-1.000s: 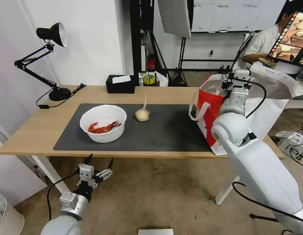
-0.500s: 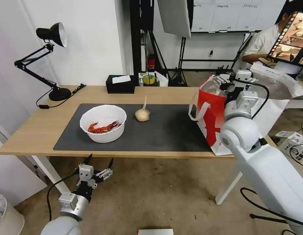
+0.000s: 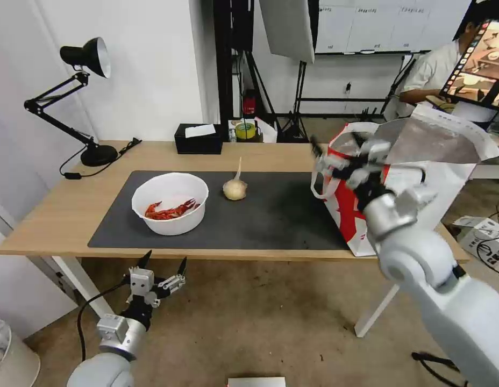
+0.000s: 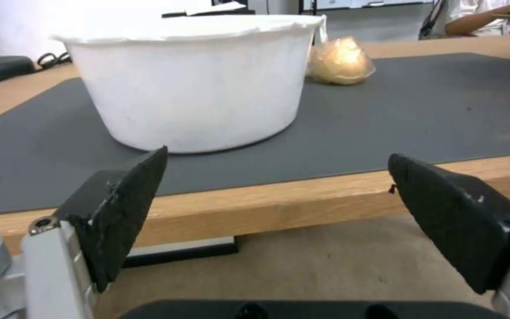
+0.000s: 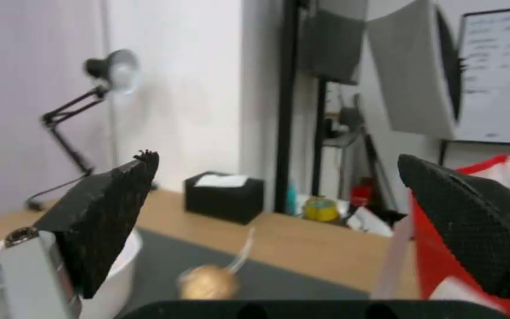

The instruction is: Pick up the trash from the table and place it into the takeout bag.

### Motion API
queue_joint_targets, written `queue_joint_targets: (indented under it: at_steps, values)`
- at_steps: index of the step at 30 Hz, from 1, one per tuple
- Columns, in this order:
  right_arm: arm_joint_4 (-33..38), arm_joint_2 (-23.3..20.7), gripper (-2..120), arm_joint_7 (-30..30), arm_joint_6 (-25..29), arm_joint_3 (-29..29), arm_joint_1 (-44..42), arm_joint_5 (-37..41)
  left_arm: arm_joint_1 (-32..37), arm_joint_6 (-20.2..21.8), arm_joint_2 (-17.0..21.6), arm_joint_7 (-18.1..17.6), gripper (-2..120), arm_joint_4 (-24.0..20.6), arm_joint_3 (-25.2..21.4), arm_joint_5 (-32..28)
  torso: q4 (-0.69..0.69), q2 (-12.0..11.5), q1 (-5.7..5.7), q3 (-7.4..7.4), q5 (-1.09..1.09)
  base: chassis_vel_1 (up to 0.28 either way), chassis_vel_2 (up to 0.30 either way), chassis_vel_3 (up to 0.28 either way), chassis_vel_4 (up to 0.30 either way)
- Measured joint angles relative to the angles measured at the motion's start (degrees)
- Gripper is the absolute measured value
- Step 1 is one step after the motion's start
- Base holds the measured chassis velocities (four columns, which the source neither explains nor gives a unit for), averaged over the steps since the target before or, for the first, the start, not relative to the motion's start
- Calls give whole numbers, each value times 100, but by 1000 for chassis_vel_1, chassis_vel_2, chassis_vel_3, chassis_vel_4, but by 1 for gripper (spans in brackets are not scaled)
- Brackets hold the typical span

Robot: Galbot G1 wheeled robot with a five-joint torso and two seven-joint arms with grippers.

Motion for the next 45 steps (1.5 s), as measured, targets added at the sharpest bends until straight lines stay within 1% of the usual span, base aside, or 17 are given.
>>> queue_joint_targets:
  at_steps: [2, 4, 5, 7, 8, 11, 13, 15, 16, 17, 19, 20, 22, 24, 29, 35, 45]
  values:
    - [70, -20, 100, -70, 41, 75, -197, -44, -22, -14, -7, 7, 100, 17, 22, 8, 1, 0, 0, 0, -4, 0, 0, 0, 0]
    - [162, 19, 100, -227, 197, 298, -768, -243, -63, -56, -5, 11, 100, 40, 34, 42, 0, 0, 0, 0, 0, 0, 0, 0, 0]
    - [162, 19, 100, -227, 197, 298, -768, -243, -63, -56, -5, 11, 100, 40, 34, 42, 0, 0, 0, 0, 0, 0, 0, 0, 0]
    - [148, 182, 100, -463, 560, 547, -1435, -587, -74, -85, 6, 22, 100, 71, 27, 52, -1, 0, 0, 0, 0, 0, 0, 0, 0]
    - [148, 182, 100, -463, 560, 547, -1435, -587, -74, -85, 6, 22, 100, 71, 27, 52, -1, 0, 0, 0, 0, 0, 0, 0, 0]
    - [43, 555, 100, -687, 963, 818, -2225, -1095, -47, -126, 28, 26, 100, 113, -1, 79, 0, 0, 0, 0, -1, 0, 0, 0, 0]
    - [13, 634, 100, -707, 1042, 849, -2352, -1204, -37, -129, 29, 28, 100, 121, -4, 93, -1, 0, 0, 0, 0, 0, 0, 0, 0]
    - [-150, 1012, 100, -737, 1460, 967, -2914, -1662, -10, -167, 17, 33, 100, 154, -22, 149, -1, 0, 0, -1, 0, 0, 0, 0, 0]
    - [-150, 1012, 100, -737, 1460, 967, -2914, -1662, -10, -167, 17, 33, 100, 154, -22, 149, -1, 0, 0, -1, 0, 0, 0, 0, 0]
    - [-249, 1174, 100, -736, 1630, 995, -3140, -1812, 2, -188, 14, 35, 100, 168, -29, 159, -1, 0, 0, 0, 0, 0, 0, 0, 0]
    - [-417, 1336, 100, -726, 1865, 1010, -3366, -1983, 23, -220, 14, 35, 100, 182, -42, 163, -1, 0, -1, -1, -1, 0, 0, 0, 0]
    - [-417, 1336, 100, -726, 1865, 1010, -3366, -1983, 23, -220, 14, 35, 100, 182, -42, 163, -1, 0, -1, -1, -1, 0, 0, 0, 0]
    - [-660, 1450, 100, -711, 2112, 1010, -3536, -2184, 58, -242, 9, 35, 100, 191, -69, 165, -1, 0, -1, 0, 0, 0, 0, 0, 0]
    - [-746, 1487, 100, -698, 2188, 1009, -3582, -2231, 76, -246, -2, 35, 100, 191, -82, 171, -1, 0, 0, 0, 0, 0, 0, 0, 0]
    - [-1062, 1712, 100, -656, 2475, 980, -3741, -2393, 187, -247, -68, 33, 100, 216, -177, 365, 0, -1, 0, 0, -1, 0, 0, 0, 0]
    - [-1150, 1798, 100, -656, 2515, 913, -3739, -2438, 224, -264, -74, 32, 100, 237, -243, 377, 0, -1, 0, 0, -1, 0, 0, 0, 0]
    - [-1166, 1788, 100, -648, 2493, 865, -3666, -2408, 254, -276, -86, 32, 100, 243, -248, 375, 0, 0, 0, 0, -1, 0, 0, 0, 0]
